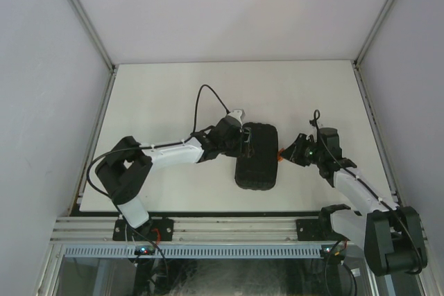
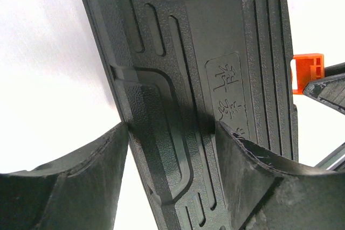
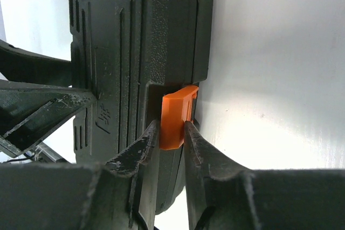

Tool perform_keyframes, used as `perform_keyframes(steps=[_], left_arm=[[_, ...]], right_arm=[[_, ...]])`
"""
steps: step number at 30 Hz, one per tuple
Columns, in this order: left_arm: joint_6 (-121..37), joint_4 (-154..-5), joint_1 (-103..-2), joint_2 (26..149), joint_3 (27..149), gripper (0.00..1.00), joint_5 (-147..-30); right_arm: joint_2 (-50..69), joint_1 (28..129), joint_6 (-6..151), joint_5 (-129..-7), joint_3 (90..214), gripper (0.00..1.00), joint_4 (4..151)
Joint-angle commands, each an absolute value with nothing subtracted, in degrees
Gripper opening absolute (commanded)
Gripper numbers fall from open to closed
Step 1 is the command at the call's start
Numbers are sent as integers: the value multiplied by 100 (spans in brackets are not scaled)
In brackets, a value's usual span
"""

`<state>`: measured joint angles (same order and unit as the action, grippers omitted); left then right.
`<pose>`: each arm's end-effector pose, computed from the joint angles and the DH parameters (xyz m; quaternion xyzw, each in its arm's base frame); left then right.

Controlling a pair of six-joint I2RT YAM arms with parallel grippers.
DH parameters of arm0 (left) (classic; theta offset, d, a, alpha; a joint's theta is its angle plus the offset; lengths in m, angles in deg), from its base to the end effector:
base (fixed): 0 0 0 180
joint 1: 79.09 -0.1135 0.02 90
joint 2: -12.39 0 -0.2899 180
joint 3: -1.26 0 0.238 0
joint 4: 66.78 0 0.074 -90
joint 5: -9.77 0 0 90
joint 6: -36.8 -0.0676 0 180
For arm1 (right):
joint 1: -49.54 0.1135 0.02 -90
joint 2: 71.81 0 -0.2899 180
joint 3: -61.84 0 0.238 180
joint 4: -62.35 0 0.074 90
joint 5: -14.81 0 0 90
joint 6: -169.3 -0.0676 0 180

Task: Sort the tools into containers
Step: Close the storage box at the center of the board.

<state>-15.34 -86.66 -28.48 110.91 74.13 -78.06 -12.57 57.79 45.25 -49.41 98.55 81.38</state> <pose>0.2410 -0.2895 0.1962 0.0956 0.9205 -0.2514 0.2833 0.1863 0.0567 0.1819 0.1093 0.8870 0.3340 0.2996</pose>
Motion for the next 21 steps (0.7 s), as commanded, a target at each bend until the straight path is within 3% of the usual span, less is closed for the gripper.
perform_keyframes(steps=[1,21], left_arm=[[-1928,-9905,-2811,11662,7154,67,-7653],[-1919,-9896,-2802,11750,7192,67,-7697]], right_arm=[[-1418,5991,4245,-4585,10246,21,7301],[-982,6378,4086,-4531,10247,25,6940]])
